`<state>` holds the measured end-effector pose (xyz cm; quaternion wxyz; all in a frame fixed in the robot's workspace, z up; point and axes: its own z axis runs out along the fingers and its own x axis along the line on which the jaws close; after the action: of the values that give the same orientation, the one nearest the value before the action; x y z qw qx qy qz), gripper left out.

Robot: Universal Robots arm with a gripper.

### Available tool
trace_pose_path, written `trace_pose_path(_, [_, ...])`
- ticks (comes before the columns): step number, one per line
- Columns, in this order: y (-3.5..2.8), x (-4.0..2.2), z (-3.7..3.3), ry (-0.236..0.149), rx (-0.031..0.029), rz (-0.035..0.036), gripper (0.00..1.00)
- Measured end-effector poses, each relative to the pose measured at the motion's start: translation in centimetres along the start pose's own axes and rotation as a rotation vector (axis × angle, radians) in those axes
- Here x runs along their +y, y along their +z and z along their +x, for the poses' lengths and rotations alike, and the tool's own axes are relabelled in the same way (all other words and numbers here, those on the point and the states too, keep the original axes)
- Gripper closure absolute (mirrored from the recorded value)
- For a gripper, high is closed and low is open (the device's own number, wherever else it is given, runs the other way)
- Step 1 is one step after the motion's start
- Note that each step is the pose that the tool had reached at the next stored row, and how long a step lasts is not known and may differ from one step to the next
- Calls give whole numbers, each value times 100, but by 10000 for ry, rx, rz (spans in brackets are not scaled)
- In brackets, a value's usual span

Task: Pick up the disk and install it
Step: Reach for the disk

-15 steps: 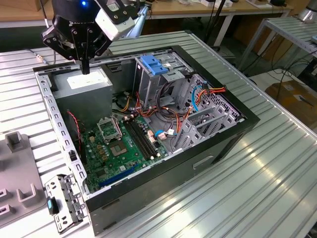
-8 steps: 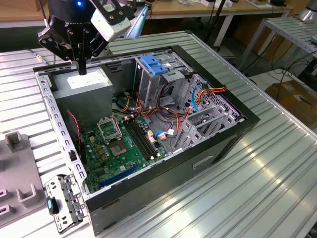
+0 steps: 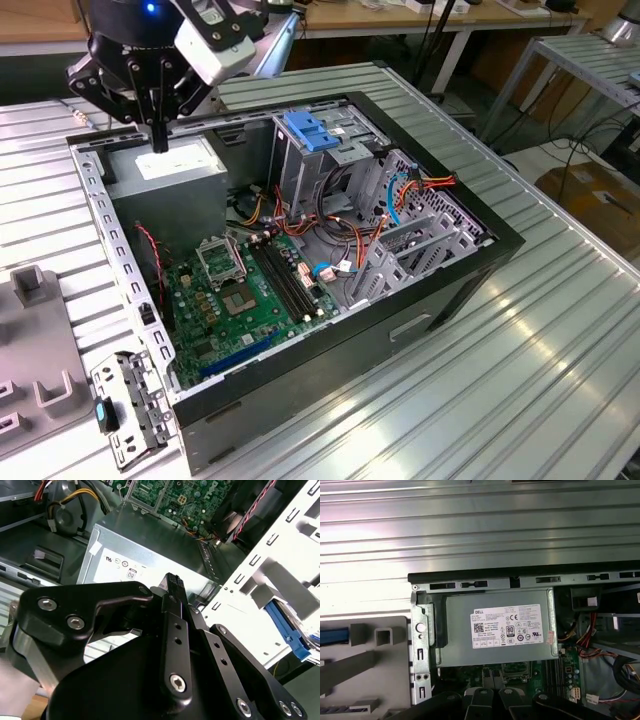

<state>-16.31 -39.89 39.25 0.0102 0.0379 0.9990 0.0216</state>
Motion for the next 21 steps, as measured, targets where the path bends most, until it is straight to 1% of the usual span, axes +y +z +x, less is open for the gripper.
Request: trace_pose_path(21, [3,-11,136,2,39,3,89])
